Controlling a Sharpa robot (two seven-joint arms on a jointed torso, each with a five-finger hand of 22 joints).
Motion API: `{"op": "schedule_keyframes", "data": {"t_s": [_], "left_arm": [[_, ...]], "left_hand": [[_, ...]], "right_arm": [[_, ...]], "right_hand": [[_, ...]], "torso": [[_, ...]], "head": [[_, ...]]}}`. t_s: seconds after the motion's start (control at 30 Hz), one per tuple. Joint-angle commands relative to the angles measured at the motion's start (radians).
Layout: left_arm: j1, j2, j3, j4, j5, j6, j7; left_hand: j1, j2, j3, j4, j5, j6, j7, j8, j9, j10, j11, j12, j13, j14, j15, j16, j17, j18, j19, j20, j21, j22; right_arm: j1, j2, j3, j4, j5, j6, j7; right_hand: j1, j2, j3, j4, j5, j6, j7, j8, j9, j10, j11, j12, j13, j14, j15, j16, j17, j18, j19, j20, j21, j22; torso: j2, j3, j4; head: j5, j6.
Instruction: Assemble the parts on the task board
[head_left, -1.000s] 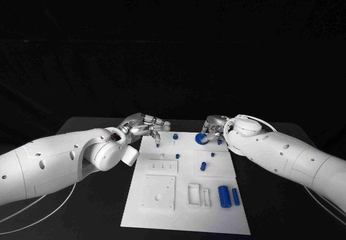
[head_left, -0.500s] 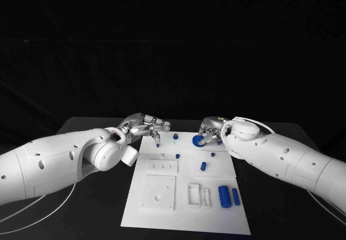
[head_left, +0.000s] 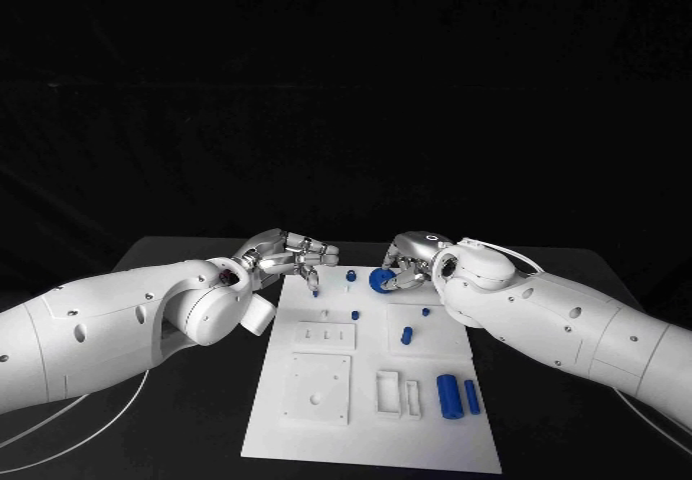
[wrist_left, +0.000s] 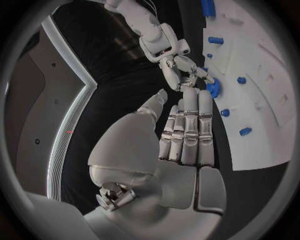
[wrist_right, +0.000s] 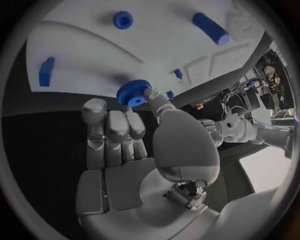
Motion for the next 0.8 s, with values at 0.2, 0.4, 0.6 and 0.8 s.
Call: {"op": "schedule_keyframes", "data": {"t_s": [0.2,0.4,0.6,0.8], "left_arm": [[0.000,0.000,0.001,0.004,-0.002,0.005,0.008],[0.000,0.000,0.001,0.004,-0.002,0.005,0.008],[0.000,0.001,0.001,0.001,-0.003,0.003,0.007],[0.000,0.006,0.001,-0.001,-0.003,0.003,0.007]], "left_hand": [[-0.008,-0.003,-0.009,0.009,0.001,-0.005,0.002,0.000,0.000,-0.007,-0.002,0.002,0.001,-0.005,0.004,-0.005,-0.001,0.010,-0.006,0.002,0.001,-0.007],[-0.008,-0.003,-0.009,0.009,0.001,-0.005,0.002,0.000,0.000,-0.007,-0.002,0.002,0.001,-0.005,0.004,-0.005,-0.001,0.010,-0.006,0.002,0.001,-0.007],[-0.004,-0.002,-0.012,0.010,0.002,-0.004,0.002,-0.001,0.000,-0.006,-0.003,0.002,0.001,-0.005,0.004,-0.005,-0.001,0.010,-0.005,0.002,0.001,-0.009],[-0.004,-0.002,-0.012,0.010,0.002,-0.004,0.002,-0.001,0.000,-0.006,-0.003,0.002,0.001,-0.005,0.004,-0.005,-0.001,0.010,-0.005,0.002,0.001,-0.009]], "right_arm": [[0.000,0.005,-0.004,0.049,-0.090,-0.098,-0.002],[0.000,0.021,-0.019,0.051,-0.107,-0.117,0.000],[0.000,0.048,-0.038,0.035,-0.118,-0.126,0.000],[-0.002,0.086,-0.059,-0.004,-0.127,-0.127,-0.001]], "right_hand": [[0.011,-0.015,0.005,0.019,-0.008,0.023,-0.016,0.004,-0.002,-0.003,-0.001,-0.006,-0.002,0.003,-0.002,-0.004,0.001,-0.007,0.000,-0.004,-0.005,0.093],[0.015,-0.016,0.009,0.021,-0.017,0.023,-0.016,0.003,-0.002,-0.002,-0.001,-0.006,-0.003,0.002,-0.003,-0.003,0.001,-0.007,0.001,-0.005,-0.003,0.093],[0.018,-0.016,0.016,0.023,-0.031,0.023,-0.016,0.003,-0.002,-0.002,-0.001,-0.007,-0.003,0.002,-0.003,-0.004,0.000,-0.008,0.001,-0.005,-0.005,0.093],[0.019,-0.018,0.028,0.023,-0.051,0.023,-0.016,0.003,-0.002,-0.001,0.000,-0.006,-0.003,0.002,-0.002,-0.005,-0.001,-0.007,-0.001,-0.004,-0.009,0.092]], "torso": [[0.001,-0.0007,0.0023],[0.002,-0.0007,0.0021],[0.003,-0.0006,0.0038],[0.003,-0.0011,0.0050]], "head": [[0.003,0.007],[0.008,0.015],[0.006,0.017],[0.006,0.017]]}}
